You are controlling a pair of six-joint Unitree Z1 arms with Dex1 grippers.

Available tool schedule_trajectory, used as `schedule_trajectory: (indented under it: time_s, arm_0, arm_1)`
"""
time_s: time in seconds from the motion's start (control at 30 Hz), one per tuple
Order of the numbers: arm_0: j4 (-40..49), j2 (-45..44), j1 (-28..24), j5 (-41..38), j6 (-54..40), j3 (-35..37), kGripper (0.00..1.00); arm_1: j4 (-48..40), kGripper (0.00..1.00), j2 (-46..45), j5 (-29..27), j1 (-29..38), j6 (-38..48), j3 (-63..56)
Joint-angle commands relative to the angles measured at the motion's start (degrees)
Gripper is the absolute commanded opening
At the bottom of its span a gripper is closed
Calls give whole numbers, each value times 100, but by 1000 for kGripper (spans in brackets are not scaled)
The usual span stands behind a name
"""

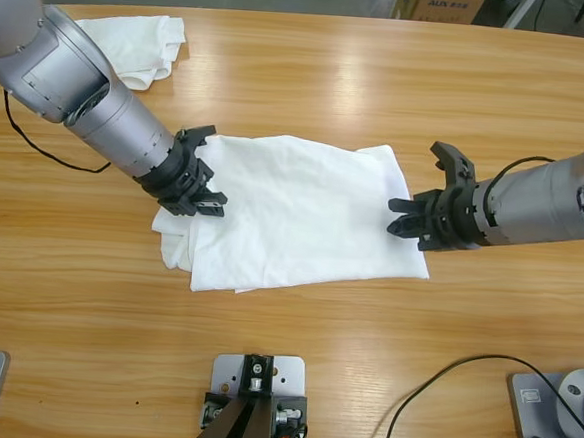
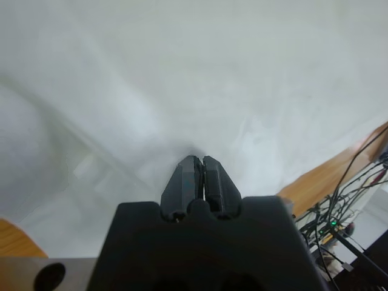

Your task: Fold clothes

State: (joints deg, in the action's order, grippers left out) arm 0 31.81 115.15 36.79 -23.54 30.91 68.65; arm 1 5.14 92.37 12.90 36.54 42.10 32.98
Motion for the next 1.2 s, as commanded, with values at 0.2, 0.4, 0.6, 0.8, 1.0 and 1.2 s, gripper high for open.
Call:
schedule_trajectory:
  time_s: [0.2,0.4,0.6,0.8,1.0,1.2]
  arm_0:
    - [-88,394,-40,263,169,-215,0]
    - [-79,368,-40,287,169,-379,0]
    - [-79,248,-91,328,169,-563,0]
    - [-88,210,-93,377,129,-662,0]
    - [-79,155,-93,379,125,-572,0]
    - [-37,-40,-93,403,125,-616,0]
  arm_1:
    - [-110,0,475,-97,-139,309,-405]
    - [-453,0,693,-109,-153,408,-668]
    - [-435,0,615,-185,-285,422,-714]
    - [-164,0,-469,-447,-306,263,-642]
    - [10,0,-635,380,-306,-774,566]
    - [-745,0,617,1260,-768,-1106,770]
